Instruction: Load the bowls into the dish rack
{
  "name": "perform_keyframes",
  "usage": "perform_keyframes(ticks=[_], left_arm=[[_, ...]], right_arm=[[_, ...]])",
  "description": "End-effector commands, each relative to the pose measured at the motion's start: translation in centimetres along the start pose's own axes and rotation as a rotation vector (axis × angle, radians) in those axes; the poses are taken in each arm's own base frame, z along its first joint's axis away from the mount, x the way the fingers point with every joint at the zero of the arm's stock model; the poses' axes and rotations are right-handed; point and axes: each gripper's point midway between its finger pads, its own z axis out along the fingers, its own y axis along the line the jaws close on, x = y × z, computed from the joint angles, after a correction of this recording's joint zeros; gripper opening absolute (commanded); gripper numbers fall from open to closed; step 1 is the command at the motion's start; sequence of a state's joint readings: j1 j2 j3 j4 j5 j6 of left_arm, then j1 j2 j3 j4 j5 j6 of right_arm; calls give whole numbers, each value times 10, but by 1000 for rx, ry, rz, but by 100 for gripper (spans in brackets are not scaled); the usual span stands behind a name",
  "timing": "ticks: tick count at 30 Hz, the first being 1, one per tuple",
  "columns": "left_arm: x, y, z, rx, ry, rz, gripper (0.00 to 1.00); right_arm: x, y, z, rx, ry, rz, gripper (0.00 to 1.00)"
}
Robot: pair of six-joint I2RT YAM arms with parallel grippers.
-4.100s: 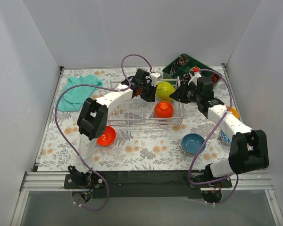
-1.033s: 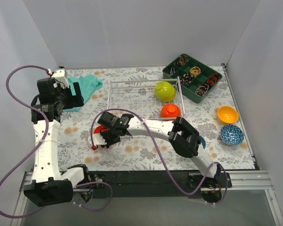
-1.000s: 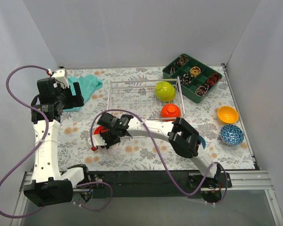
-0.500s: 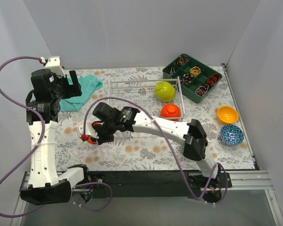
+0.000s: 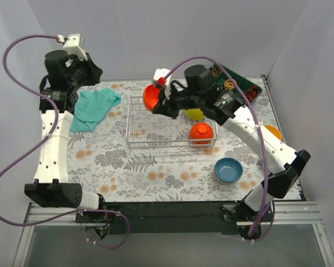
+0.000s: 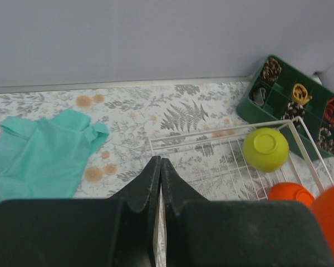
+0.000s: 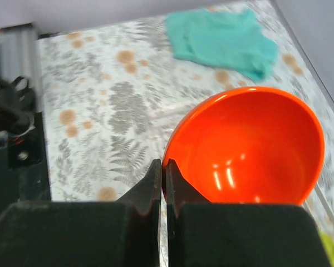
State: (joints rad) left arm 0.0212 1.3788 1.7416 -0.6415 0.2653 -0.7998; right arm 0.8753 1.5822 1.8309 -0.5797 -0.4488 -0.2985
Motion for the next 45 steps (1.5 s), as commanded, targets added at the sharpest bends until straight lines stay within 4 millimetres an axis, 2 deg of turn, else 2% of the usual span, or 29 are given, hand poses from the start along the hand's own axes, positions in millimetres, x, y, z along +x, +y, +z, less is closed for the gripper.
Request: perform_keyframes(ticks=[1,2,3,4,5,6,8,9,10,11,12,14,16,18,22,24,30,37,39,45], left_arm=[[24,-73,24,180,52,106,0],[33,-77,31,176,67,121,0],[53,-89,38,196,108,142,0],[68,-90,51,183,148,138,0],[76,-90,56,174,179,127,0],[77,-97,61,186,191,126,0],[93,-103,76,194,245,149,0],[96,-115,77,219,248,176,0],[98,-120,81,234,244,221,0],[103,-125,88,241,245,237,0],[108,-133,90,256,249,257,0],[124,-138,101,267,279,270,0],[138,-149,104,291,308,281,0],[158,-157,105,314,346,303,0],[183,-166,106,346,391,323,0],[196,-167,108,347,414,330,0],[211,-162,109,338,447,341,0],[226,-152,94,352,490,392,0],[227,-155,88,374,494,397,0],[253,-165,75,452,602,406,0]], right_arm=[[18,-64,-39,122,-134,412,1],[22,-65,-48,118,-166,474,1],[20,-80,-60,119,-240,489,1],[48,-80,-57,107,-221,579,1],[48,-71,-61,49,-244,657,1],[50,-79,-68,58,-279,669,1],[59,-80,-71,47,-333,728,1],[66,-85,-78,42,-351,754,1],[60,-91,-84,41,-405,720,1],[78,-90,-83,31,-401,815,1],[87,-100,-91,54,-421,844,1],[105,-105,-94,44,-458,874,1],[112,-103,-93,32,-473,918,1],[117,-94,-91,-17,-469,930,1],[131,-91,-86,-43,-451,973,1],[131,-92,-85,-56,-462,970,1],[146,-101,-73,-70,-473,1047,1],[164,-87,-54,-99,-444,1102,1],[169,-83,-51,-105,-432,1116,1],[199,-80,-42,-60,-382,1193,1]])
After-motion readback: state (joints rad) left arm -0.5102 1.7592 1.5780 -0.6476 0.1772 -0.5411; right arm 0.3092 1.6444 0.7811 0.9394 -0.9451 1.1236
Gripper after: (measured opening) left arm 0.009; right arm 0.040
